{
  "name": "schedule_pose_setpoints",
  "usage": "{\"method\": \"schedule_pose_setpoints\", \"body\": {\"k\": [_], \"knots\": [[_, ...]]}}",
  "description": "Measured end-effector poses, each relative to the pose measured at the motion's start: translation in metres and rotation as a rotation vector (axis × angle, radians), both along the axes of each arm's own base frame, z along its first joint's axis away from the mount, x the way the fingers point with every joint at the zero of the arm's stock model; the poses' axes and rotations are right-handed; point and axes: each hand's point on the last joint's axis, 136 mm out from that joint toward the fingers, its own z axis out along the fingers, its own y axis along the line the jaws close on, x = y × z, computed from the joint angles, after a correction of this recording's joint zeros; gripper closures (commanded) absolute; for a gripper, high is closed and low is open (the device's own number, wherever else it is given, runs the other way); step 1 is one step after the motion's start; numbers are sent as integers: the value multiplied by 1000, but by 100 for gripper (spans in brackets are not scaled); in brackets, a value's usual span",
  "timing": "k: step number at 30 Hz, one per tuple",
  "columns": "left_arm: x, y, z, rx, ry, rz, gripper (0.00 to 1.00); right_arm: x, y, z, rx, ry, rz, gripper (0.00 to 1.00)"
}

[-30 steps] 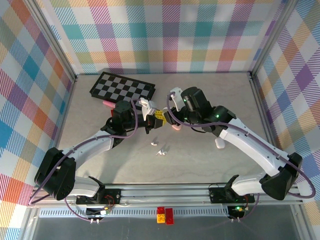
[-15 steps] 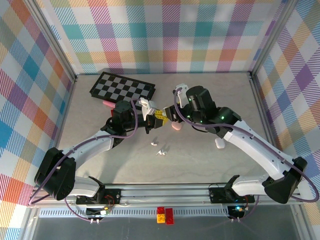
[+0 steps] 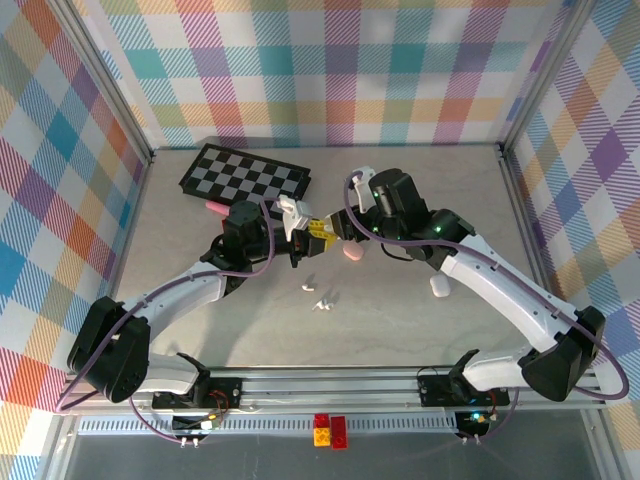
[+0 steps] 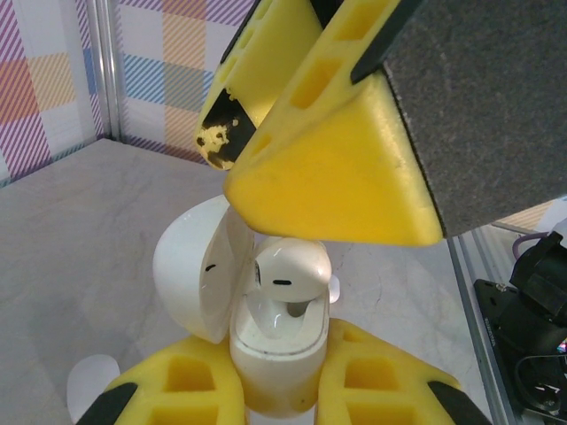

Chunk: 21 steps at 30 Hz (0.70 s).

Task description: Insert wireless bluetooth earbuds into charging case

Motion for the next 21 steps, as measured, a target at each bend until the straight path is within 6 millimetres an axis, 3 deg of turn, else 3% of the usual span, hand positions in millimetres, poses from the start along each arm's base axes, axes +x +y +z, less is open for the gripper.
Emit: {"method": "schedule_pose_setpoints", "body": {"k": [21], "knots": [[-4,-1,0,-3,2,-24,100,-6,-5,1,54,13,35,33]]}}
